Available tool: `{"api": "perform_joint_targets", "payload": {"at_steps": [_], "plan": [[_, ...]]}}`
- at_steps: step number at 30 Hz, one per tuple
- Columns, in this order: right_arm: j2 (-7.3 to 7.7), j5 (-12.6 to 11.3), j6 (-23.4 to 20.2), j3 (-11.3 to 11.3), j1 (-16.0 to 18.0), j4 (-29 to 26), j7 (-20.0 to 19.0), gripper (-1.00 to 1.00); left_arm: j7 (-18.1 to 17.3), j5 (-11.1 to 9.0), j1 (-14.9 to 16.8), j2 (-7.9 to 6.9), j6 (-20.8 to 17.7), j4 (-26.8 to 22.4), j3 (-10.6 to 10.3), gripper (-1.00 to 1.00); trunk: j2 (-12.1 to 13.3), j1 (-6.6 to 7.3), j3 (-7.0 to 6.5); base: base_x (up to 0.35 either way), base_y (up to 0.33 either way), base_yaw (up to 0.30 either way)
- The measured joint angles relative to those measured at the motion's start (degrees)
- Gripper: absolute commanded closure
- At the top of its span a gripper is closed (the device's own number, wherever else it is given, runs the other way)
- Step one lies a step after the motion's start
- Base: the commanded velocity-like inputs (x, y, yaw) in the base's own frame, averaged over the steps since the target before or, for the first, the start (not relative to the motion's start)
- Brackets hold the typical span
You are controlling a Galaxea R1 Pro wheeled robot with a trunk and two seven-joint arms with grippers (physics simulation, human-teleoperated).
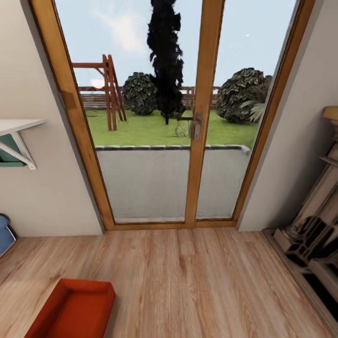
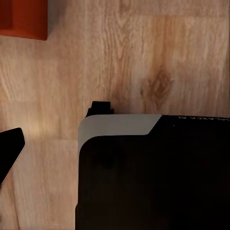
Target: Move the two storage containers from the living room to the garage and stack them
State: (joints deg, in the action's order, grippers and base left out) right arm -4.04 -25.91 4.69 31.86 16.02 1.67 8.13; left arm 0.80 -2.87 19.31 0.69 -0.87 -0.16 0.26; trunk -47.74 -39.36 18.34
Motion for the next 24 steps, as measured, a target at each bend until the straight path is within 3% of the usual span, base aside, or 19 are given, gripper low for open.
{"api": "perform_joint_targets", "payload": {"at_steps": [24], "plan": [[-0.22,0.08,-0.18,0.00,0.00,0.00,0.00,-1.00,0.00,0.00,0.00,0.00,0.00,0.00,-0.03,-1.00,0.00,0.00,0.00,0.321,0.000,0.000]]}}
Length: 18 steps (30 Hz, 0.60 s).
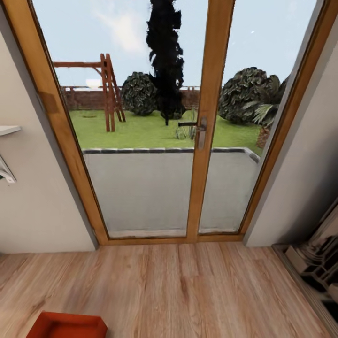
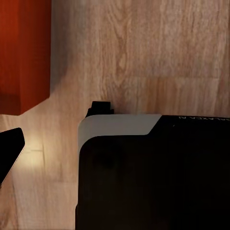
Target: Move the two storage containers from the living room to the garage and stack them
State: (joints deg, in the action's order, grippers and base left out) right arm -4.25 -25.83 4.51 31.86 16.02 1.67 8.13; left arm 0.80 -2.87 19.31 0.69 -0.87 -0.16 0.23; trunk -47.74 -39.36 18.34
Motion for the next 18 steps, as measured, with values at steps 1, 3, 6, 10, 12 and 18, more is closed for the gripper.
{"api": "perform_joint_targets", "payload": {"at_steps": [1,3,6,10,12,18], "plan": [[0.00,0.00,0.00,0.00,0.00,0.00,0.00,-1.00,0.00,0.00,0.00,0.00,0.00,0.00,0.00,-1.00,0.00,0.00,0.00,0.321,0.000,0.000],[0.00,-0.02,0.00,0.00,0.00,0.00,0.00,-1.00,0.00,0.00,0.00,0.00,0.00,0.00,0.01,-1.00,0.00,0.00,0.00,0.321,0.000,0.000],[0.00,-0.04,-0.05,0.00,0.00,0.00,0.00,-1.00,0.00,0.00,0.00,0.00,0.00,0.00,0.02,-1.00,0.00,0.00,0.00,0.321,0.000,0.000],[0.00,-0.02,-0.08,0.00,0.00,0.00,0.00,-1.00,0.00,0.00,0.00,0.00,0.00,0.00,0.02,-1.00,0.00,0.00,0.00,0.321,0.000,0.000],[-0.01,-0.02,-0.08,0.00,0.00,0.00,0.00,-1.00,0.00,0.00,0.00,0.00,0.00,0.00,0.03,-1.00,0.00,0.00,0.00,0.321,0.000,0.000],[-0.01,-0.05,-0.06,0.00,0.00,0.00,0.00,-1.00,0.00,0.00,0.00,0.00,0.00,0.00,0.03,-1.00,0.01,-0.02,0.00,0.198,0.000,0.000]]}}
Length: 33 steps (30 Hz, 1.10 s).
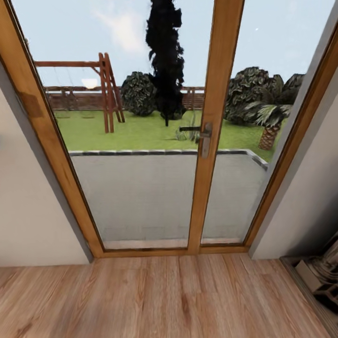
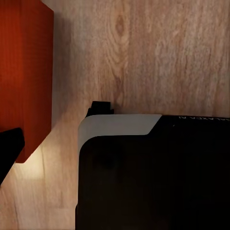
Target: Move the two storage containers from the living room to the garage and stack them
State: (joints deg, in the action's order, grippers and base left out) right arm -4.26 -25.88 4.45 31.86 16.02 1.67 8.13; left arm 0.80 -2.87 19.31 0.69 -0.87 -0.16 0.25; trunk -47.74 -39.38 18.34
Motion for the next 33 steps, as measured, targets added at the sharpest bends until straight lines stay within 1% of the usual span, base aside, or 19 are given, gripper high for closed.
{"api": "perform_joint_targets", "payload": {"at_steps": [12,18,25,33], "plan": [[0.09,-0.02,0.18,0.00,0.00,0.00,0.00,-1.00,0.00,-0.03,0.00,-0.05,0.00,0.00,0.01,-1.00,0.00,-0.01,0.00,0.008,0.000,0.000],[-0.18,0.04,-0.07,0.03,0.00,0.00,-0.08,-1.00,0.00,0.00,0.00,-0.09,0.00,0.00,0.01,-1.00,0.00,-0.01,0.00,0.000,0.000,0.000],[-0.35,1.30,0.19,0.09,0.00,-0.02,0.24,-1.00,0.00,0.00,0.00,-0.09,0.00,0.00,0.00,-1.00,0.00,-0.01,0.00,0.000,0.000,0.000],[-0.27,1.14,0.44,0.08,0.00,-0.01,0.08,-1.00,0.00,0.00,0.00,-0.09,0.00,0.00,0.01,-1.00,0.00,-0.01,0.00,0.000,0.000,0.023]]}}
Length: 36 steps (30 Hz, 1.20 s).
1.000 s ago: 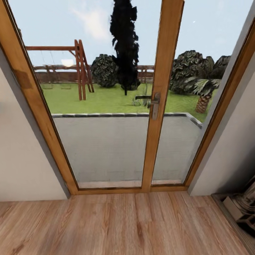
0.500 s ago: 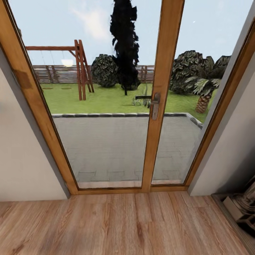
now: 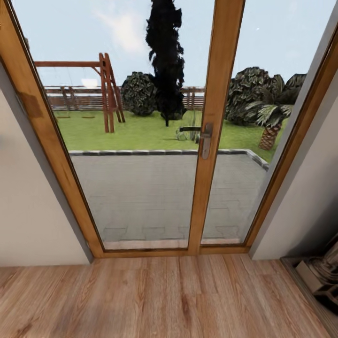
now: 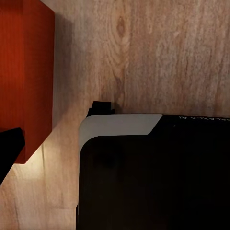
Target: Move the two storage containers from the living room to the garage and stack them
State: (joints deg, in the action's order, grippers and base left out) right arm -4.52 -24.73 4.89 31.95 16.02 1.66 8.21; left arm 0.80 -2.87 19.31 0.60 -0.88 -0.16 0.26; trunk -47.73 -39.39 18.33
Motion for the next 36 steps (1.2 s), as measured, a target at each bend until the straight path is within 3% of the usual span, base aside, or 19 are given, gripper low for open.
{"api": "perform_joint_targets", "payload": {"at_steps": [36], "plan": [[-0.09,-0.48,-0.04,-0.04,0.00,0.01,0.30,-1.00,0.00,0.00,0.00,0.01,0.00,0.00,0.00,-1.00,0.00,0.00,0.00,0.000,0.000,0.260]]}}
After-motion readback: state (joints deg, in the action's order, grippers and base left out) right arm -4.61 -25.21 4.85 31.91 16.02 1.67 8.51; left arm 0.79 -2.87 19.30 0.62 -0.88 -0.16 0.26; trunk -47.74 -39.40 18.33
